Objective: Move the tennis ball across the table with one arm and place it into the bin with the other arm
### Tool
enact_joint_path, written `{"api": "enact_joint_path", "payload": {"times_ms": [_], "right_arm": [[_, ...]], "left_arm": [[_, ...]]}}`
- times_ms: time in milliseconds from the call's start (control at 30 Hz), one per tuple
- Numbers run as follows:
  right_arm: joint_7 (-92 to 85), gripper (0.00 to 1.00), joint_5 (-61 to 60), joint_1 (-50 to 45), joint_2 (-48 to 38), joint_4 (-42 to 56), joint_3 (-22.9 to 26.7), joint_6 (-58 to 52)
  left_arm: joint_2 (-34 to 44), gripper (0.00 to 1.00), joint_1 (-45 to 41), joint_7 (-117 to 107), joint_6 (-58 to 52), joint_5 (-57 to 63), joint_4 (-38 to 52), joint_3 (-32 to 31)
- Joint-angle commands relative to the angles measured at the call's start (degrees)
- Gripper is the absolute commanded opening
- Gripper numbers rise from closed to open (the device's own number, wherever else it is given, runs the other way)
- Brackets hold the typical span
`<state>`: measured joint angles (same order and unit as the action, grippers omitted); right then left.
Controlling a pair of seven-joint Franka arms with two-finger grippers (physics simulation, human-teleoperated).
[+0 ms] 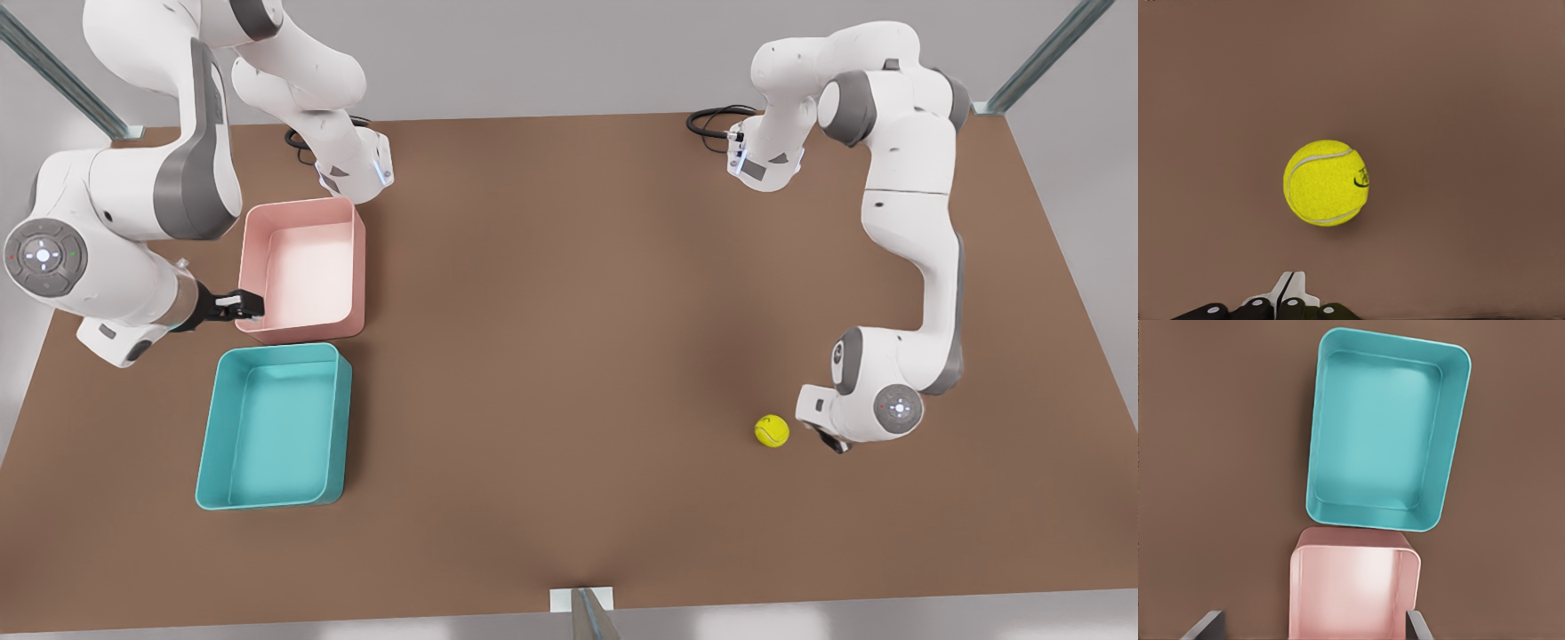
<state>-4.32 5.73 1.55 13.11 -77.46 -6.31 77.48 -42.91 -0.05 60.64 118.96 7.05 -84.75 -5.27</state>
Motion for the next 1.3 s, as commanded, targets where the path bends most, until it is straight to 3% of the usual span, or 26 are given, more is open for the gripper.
{"api": "enact_joint_path", "payload": {"times_ms": [0,500,700,767,867,933,1233,1267], "right_arm": [[-1.04,1.00,-0.90,0.03,0.07,0.02,-0.02,-0.67],[-1.74,1.00,-2.04,0.03,0.51,-0.06,0.07,-0.76],[-1.74,1.00,-2.04,0.03,0.69,-0.06,0.07,-0.76],[-1.74,1.00,-2.04,0.03,0.77,0.02,-0.02,-0.76],[-1.83,1.00,-2.04,0.03,0.95,0.02,0.07,-0.76],[-1.83,1.00,-2.04,0.03,0.95,0.02,0.07,-0.76],[-1.83,1.00,-2.13,0.12,0.95,0.02,0.07,-0.76],[-1.74,1.00,-2.22,0.12,0.95,0.02,0.07,-0.76]], "left_arm": [[-0.24,0.21,0.13,39.12,5.23,2.96,-1.56,0.00],[-3.32,0.21,-0.48,35.07,8.74,3.41,-1.83,0.00],[-2.97,0.21,-10.41,11.88,8.57,2.97,-2.35,0.26],[-2.71,0.21,-14.72,-3.86,8.74,-0.72,-2.26,-0.27],[-1.74,0.21,-13.67,-3.86,8.48,-5.29,-2.09,-0.26],[-1.47,0.21,-11.21,-8.96,7.78,-20.15,-2.00,-0.18],[3.71,0.21,-14.02,-11.25,-0.22,-19.53,-1.65,5.71],[7.22,0.21,-14.45,-13.61,-5.83,-19.27,-1.39,8.08]]}}
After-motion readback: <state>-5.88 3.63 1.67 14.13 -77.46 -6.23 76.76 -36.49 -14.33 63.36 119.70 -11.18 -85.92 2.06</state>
